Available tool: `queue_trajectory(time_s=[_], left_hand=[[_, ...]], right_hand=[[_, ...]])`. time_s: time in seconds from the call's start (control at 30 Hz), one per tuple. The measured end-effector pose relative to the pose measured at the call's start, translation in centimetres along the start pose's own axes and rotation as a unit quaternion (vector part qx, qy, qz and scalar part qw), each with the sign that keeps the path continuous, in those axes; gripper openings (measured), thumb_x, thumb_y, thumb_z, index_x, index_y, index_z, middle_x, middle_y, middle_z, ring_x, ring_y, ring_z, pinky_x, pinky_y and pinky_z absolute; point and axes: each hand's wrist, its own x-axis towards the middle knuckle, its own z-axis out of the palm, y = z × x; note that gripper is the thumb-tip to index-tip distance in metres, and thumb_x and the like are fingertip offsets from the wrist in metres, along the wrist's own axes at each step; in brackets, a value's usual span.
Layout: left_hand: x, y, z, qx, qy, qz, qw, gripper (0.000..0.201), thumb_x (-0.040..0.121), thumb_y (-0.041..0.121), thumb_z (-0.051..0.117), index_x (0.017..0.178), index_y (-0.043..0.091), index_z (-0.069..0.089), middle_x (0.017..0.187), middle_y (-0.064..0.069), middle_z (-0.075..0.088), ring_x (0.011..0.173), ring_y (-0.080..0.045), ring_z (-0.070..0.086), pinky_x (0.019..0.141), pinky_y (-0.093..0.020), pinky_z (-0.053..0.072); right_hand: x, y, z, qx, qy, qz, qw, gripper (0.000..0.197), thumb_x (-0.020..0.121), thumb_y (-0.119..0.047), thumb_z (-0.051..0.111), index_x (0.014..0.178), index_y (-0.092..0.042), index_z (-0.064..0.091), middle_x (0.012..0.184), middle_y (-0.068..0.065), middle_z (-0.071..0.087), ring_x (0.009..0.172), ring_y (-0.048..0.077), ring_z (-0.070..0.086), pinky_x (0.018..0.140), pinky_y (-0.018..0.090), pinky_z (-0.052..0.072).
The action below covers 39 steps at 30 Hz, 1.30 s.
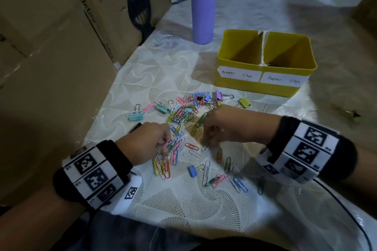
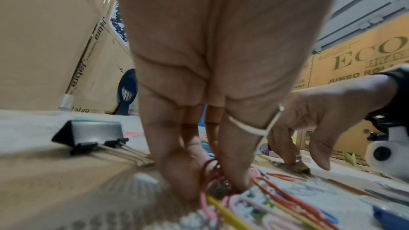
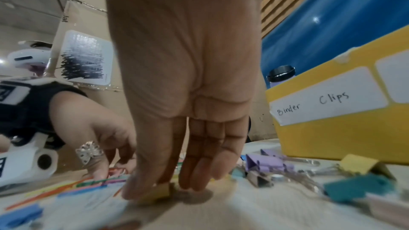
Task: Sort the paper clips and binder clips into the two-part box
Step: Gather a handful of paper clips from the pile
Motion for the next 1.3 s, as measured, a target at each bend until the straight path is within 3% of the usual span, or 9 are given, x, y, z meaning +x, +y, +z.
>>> queue_trajectory(time_s=[0.1,0.27,0.53,0.63,0.7,0.9,1.0,1.1,1.3], left_hand=[[0.0,0.0,0.2,0.001,-0.008,0.002,1.0,0.022,0.082,0.005,0.065,0.1,0.014,0.057,0.073,0.005,0.051,0.057,0.005,0.043,0.056,-0.01,0.034],[-0.1,0.2,0.2,-0.01,-0.021,-0.005,1.0,0.028,0.082,0.001,0.063,0.086,0.024,0.047,0.066,0.009,0.049,0.046,0.012,0.052,0.05,-0.004,0.035],[-0.5,1.0,0.2,0.012,-0.011,-0.004,1.0,0.021,0.083,0.008,0.065,0.098,0.018,0.054,0.067,0.01,0.048,0.056,0.006,0.045,0.052,-0.006,0.035],[-1.1,1.5,0.2,0.026,0.029,0.014,0.999,0.032,0.082,0.014,0.065,0.111,0.018,0.052,0.097,0.004,0.053,0.091,-0.011,0.053,0.081,-0.021,0.046],[-1.7,2.5,0.2,0.045,0.067,0.044,0.996,0.032,0.084,0.016,0.061,0.113,0.022,0.05,0.11,0.003,0.047,0.106,-0.016,0.046,0.095,-0.033,0.042],[-3.1,6.0,1.5,0.066,0.001,0.106,0.992,0.028,0.086,0.034,0.061,0.107,0.017,0.06,0.101,0.0,0.059,0.085,-0.011,0.05,0.072,-0.018,0.033],[-2.9,6.1,2.6,0.074,-0.012,0.084,0.994,0.029,0.087,0.027,0.062,0.112,0.014,0.057,0.109,-0.005,0.06,0.096,-0.017,0.056,0.07,-0.019,0.031],[-2.8,5.5,3.1,0.051,-0.007,0.079,0.996,0.024,0.087,0.019,0.062,0.11,0.012,0.057,0.105,-0.005,0.061,0.083,-0.012,0.051,0.069,-0.018,0.032],[-3.1,3.1,0.0,-0.063,0.07,-0.011,0.996,0.022,0.078,0.021,0.071,0.096,0.011,0.064,0.067,0.006,0.056,0.057,-0.006,0.052,0.057,-0.013,0.041]], right_hand=[[-0.6,-0.2,0.3,-0.002,-0.029,0.007,1.0,0.022,0.075,-0.02,0.072,0.092,-0.008,0.065,0.093,0.01,0.069,0.076,0.017,0.053,0.067,0.024,0.037],[-1.2,-0.2,0.3,-0.034,-0.034,0.023,0.999,0.017,0.085,-0.019,0.06,0.097,-0.007,0.061,0.099,0.01,0.064,0.086,0.024,0.058,0.07,0.029,0.04],[-2.2,1.8,-0.3,-0.221,-0.008,0.11,0.969,0.02,0.091,-0.014,0.044,0.106,-0.006,0.056,0.105,0.011,0.063,0.091,0.028,0.064,0.069,0.034,0.05],[-2.3,1.5,0.0,-0.182,0.028,0.105,0.977,0.021,0.091,-0.02,0.048,0.108,-0.009,0.054,0.108,0.011,0.061,0.093,0.028,0.062,0.069,0.033,0.047],[-2.1,0.8,-0.1,-0.112,0.043,0.089,0.989,0.025,0.09,-0.021,0.052,0.113,-0.012,0.053,0.111,0.01,0.059,0.097,0.026,0.059,0.071,0.03,0.041],[-1.4,0.0,-0.1,0.005,0.015,-0.007,1.0,0.037,0.084,0.004,0.052,0.118,-0.009,0.059,0.12,0.009,0.063,0.11,0.024,0.057,0.088,0.024,0.039],[-1.7,0.3,0.8,-0.007,0.012,-0.032,0.999,0.042,0.08,0.009,0.046,0.115,-0.01,0.062,0.118,0.009,0.064,0.11,0.025,0.058,0.095,0.031,0.045],[-2.7,0.3,1.1,-0.027,0.006,-0.046,0.999,0.037,0.084,0.001,0.046,0.115,-0.011,0.062,0.121,0.009,0.064,0.111,0.026,0.057,0.097,0.038,0.045],[-2.0,-0.8,0.4,-0.003,0.007,-0.025,1.0,0.037,0.083,0.001,0.043,0.114,-0.006,0.06,0.116,0.014,0.063,0.108,0.027,0.057,0.097,0.039,0.045]])
